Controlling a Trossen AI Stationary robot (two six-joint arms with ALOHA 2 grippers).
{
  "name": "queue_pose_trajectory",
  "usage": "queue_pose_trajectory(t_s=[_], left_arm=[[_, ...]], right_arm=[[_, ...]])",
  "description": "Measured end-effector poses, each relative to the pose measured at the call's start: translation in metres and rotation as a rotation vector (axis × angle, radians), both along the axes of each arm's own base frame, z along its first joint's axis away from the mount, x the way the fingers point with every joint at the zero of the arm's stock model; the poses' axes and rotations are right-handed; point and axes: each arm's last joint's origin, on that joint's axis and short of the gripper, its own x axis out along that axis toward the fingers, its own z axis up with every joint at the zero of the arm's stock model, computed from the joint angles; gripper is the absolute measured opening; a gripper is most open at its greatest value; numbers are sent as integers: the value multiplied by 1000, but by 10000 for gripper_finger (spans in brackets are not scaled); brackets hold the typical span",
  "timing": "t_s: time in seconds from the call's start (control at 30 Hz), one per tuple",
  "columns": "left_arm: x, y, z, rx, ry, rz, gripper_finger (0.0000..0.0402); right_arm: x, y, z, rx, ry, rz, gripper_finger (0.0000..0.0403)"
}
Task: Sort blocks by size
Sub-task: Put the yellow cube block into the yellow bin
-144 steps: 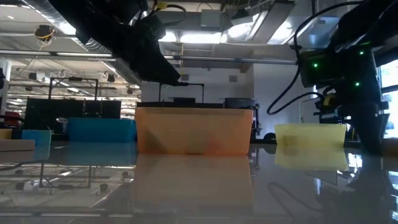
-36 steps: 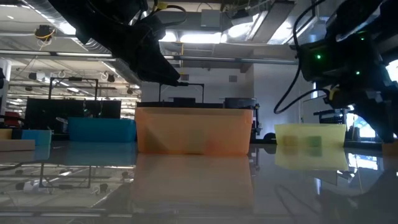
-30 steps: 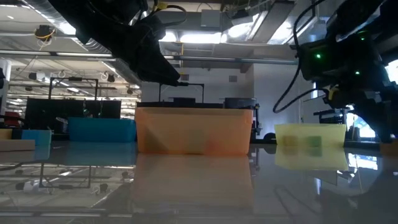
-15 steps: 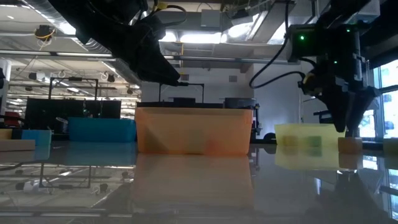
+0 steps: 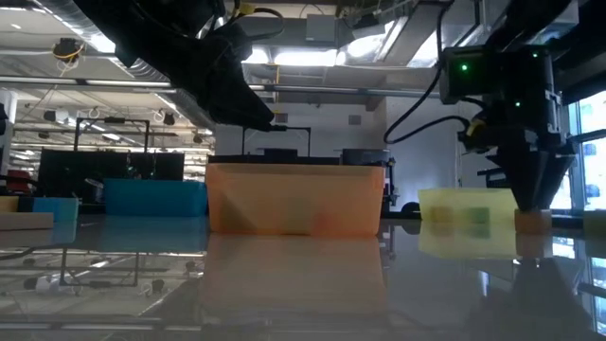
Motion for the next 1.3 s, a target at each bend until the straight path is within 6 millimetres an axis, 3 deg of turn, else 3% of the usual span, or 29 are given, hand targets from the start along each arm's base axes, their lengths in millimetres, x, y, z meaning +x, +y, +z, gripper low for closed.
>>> queue_pose_trajectory(t_s=[0.23, 0.37, 0.6, 0.73, 0.93, 1.3], left_arm=[[0, 0, 0, 0, 1, 0, 232], [0, 0, -1, 3, -1, -2, 232], [0, 0, -1, 4, 3, -3, 232], [0, 0, -1, 2, 4, -3, 232], [0, 0, -1, 3, 4, -3, 232], [0, 0, -1, 3, 4, -3, 232]], right_arm=[[0, 1, -19, 6, -92, 9, 289], [-1, 1, -26, 11, -116, 25, 250], [-4, 0, -27, -41, -91, 36, 141], [-2, 0, -24, -44, -94, 63, 132], [14, -3, 1, -63, -144, 125, 133], [37, -25, 89, -418, -135, 210, 134]])
